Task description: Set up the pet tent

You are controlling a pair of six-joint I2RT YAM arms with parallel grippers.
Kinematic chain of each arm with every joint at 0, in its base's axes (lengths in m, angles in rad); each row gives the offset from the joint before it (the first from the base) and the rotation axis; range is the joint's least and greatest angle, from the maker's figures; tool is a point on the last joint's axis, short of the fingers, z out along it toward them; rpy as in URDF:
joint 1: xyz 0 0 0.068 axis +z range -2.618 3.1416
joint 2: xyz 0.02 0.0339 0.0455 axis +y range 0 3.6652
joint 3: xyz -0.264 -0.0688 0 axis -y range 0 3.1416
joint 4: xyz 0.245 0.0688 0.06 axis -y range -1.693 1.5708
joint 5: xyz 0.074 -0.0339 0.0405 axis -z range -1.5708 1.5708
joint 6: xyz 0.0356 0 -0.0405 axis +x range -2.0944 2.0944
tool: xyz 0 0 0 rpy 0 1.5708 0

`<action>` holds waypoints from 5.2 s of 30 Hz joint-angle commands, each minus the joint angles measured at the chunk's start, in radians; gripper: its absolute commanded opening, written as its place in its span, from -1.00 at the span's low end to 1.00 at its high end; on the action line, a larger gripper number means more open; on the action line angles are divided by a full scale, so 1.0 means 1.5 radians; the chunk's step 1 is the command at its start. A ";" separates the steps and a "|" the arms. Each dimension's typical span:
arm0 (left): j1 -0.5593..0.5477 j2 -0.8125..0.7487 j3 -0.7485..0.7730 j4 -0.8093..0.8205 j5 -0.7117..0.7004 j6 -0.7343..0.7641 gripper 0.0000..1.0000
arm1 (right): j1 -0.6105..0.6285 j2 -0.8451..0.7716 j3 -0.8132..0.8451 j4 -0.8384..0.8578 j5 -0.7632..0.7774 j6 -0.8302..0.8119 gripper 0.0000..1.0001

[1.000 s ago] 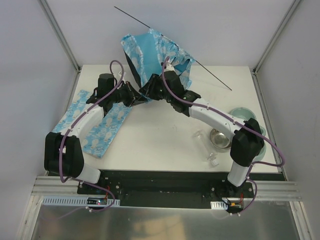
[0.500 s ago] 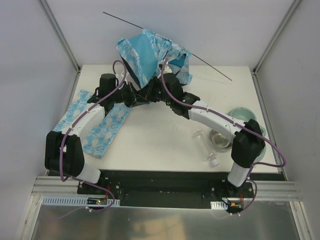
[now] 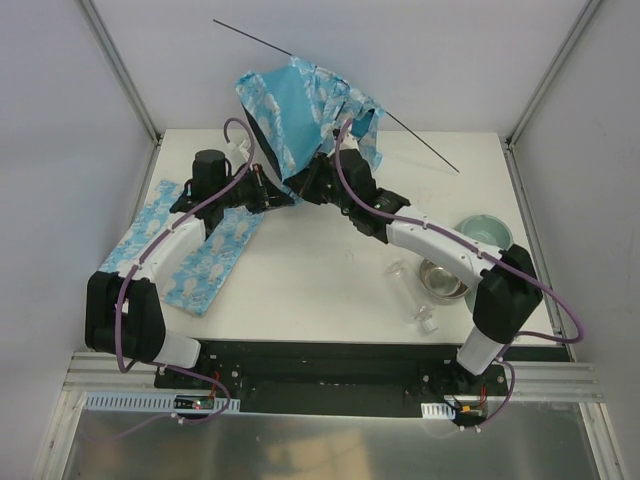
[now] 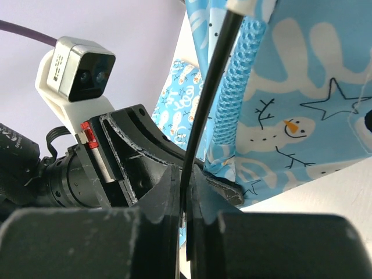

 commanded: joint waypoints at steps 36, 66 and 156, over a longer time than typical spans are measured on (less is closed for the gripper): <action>0.011 -0.052 -0.079 -0.089 0.078 0.184 -1.00 | -0.117 -0.006 0.001 0.282 0.289 -0.058 -1.00; 0.011 -0.084 -0.110 -0.102 0.041 0.243 -1.00 | -0.145 0.035 0.049 0.223 0.286 0.022 -1.00; 0.010 -0.039 0.001 -0.110 0.120 0.136 -1.00 | -0.033 0.048 0.023 0.154 0.069 -0.171 -1.00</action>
